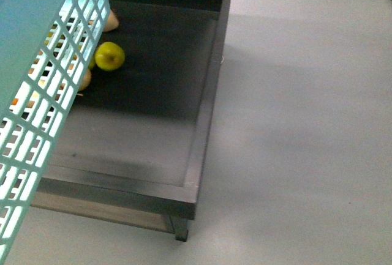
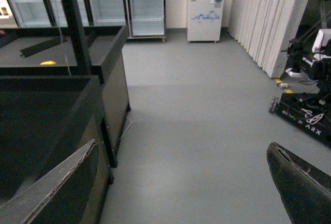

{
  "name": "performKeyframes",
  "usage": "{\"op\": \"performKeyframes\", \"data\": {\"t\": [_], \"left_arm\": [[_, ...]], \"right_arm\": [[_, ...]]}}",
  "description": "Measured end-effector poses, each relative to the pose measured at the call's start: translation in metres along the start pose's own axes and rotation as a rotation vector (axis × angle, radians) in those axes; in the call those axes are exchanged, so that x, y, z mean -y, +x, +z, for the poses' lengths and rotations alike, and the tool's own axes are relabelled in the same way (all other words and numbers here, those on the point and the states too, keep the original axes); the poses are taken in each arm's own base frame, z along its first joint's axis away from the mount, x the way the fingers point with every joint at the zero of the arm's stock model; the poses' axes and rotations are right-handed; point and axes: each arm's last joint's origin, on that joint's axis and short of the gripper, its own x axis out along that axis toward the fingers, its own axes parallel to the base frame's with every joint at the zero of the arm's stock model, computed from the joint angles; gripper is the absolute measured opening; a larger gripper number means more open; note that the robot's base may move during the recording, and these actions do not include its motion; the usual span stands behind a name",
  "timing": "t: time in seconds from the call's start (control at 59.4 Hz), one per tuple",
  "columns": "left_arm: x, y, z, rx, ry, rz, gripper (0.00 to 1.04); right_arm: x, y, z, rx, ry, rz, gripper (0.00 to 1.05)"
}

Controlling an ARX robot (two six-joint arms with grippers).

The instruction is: Pick mango and avocado into basket

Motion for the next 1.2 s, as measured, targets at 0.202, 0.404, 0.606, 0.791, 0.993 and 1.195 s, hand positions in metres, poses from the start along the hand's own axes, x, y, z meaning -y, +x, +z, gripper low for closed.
{"op": "performKeyframes", "data": {"t": [0.202,0.404,0.606,0.791,0.993,1.195], "left_arm": [[0.0,0.0002,0.0,0.0,0.0,0.001,0.08],[0.0001,-0.0001,0.0001,0.002,0.001,0.0,0.08],[0.0,0.0002,0.0,-0.001,0.0,0.001,0.08],[-0.0001,0.0001,0.0,0.0,0.001,0.002,0.08],[0.0,-0.0002,0.0001,0.001,0.001,0.001,0.08],[0.0,-0.0002,0.0001,0.001,0.001,0.001,0.08]], "right_arm": [[0.0,0.0,0.0,0.0,0.0,0.001,0.96],[0.0,0.0,0.0,0.0,0.0,0.0,0.96],[0.0,0.0,0.0,0.0,0.0,0.002,0.96],[0.0,0.0,0.0,0.0,0.0,-0.001,0.96],[0.0,0.0,0.0,0.0,0.0,-0.002,0.96],[0.0001,0.0,0.0,0.0,0.0,-0.003,0.96]]}}
